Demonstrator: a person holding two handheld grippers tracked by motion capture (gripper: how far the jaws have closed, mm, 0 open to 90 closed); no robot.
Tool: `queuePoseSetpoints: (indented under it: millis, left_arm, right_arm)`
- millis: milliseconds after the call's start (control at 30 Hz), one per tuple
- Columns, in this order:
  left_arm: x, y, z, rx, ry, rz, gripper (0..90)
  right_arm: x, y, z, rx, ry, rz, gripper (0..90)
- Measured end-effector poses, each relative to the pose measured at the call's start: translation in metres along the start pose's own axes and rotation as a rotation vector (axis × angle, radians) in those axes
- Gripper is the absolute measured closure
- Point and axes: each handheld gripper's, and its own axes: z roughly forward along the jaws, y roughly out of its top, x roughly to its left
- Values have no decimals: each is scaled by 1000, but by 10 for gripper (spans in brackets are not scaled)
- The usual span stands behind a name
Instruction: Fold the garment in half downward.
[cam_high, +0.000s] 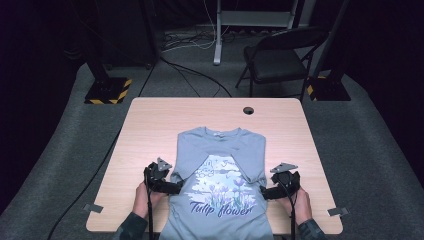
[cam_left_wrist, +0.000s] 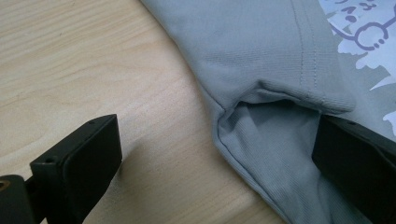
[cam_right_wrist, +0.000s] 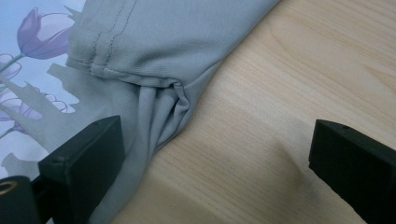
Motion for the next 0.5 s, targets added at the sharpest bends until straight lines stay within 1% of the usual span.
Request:
queuePoseSetpoints:
  millis: [167, 267, 367, 500]
  left_arm:
    - [-1, -1, -1, 2, 0, 2, 10]
    - [-2, -3, -2, -1, -6, -4, 11]
    - [-3, -4, -4, 4, -1, 5, 10]
    - [-5, -6, -5, 1, 1, 4, 11]
  right_arm:
    - [1, -2, -1, -2, 5, 3, 25]
    - [1, -3, -1, -3, 8, 2, 25]
    - [1, -3, -2, -2, 6, -1, 25]
    - [2, -4, -2, -3, 9, -2, 26]
